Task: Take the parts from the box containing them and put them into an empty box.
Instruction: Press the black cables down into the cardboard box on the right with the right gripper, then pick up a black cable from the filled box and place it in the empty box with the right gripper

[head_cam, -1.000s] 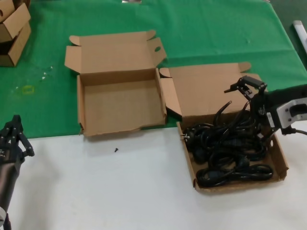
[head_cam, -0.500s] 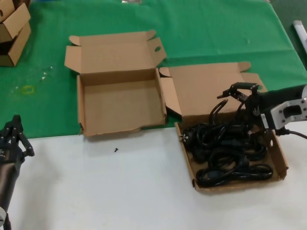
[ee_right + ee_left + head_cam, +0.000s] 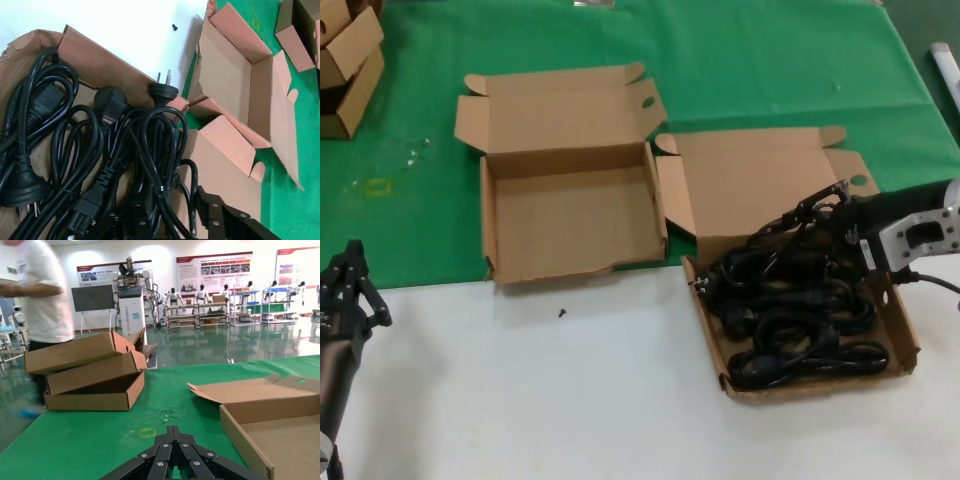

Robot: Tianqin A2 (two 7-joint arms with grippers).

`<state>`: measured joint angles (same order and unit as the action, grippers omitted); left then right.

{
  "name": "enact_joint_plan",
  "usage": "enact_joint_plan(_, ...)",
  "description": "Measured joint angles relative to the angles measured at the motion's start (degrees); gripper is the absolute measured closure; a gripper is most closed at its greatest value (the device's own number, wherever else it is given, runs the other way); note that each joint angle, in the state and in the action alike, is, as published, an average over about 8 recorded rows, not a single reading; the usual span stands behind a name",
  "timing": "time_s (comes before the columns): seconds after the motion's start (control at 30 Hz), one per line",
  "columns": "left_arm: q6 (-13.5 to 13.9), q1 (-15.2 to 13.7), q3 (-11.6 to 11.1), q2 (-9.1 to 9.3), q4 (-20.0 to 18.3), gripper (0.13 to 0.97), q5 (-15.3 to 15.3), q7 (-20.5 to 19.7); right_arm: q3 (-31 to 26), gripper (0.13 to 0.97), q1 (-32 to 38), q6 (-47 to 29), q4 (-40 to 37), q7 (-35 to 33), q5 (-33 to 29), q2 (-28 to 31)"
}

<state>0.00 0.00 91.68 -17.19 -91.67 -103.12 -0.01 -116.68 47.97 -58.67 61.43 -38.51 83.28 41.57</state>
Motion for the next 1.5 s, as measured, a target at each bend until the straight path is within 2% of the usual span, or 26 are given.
enact_joint_plan(0.23,0.0,0.0,0.0,0.0,0.0,0.955,0.0,0.0,-0.29,0.773,0.06,0.12,-0.97,-0.26,-0.25,-0.52)
enact_joint_plan(0.53,0.0,0.0,0.0,0.0,0.0,0.955,0.0,-0.03,-0.41,0.892,0.12,0.14,-1.68,0.0,-0.49,-0.59)
enact_joint_plan(0.83,0.0,0.0,0.0,0.0,0.0,0.955,0.02,-0.04,0.03,0.921,0.08,-0.37,-0.61,2.78,-0.56,0.62)
enact_joint_plan(1.13,0.0,0.0,0.0,0.0,0.0,0.955,0.02,-0.02,0.76,0.927,0.24,-2.36,3.36,9.56,-0.59,3.23)
enact_joint_plan(1.5,0.0,0.0,0.0,0.0,0.0,0.955,0.02,-0.02,1.7,0.935,3.88,-4.06,5.84,15.8,-0.54,3.78)
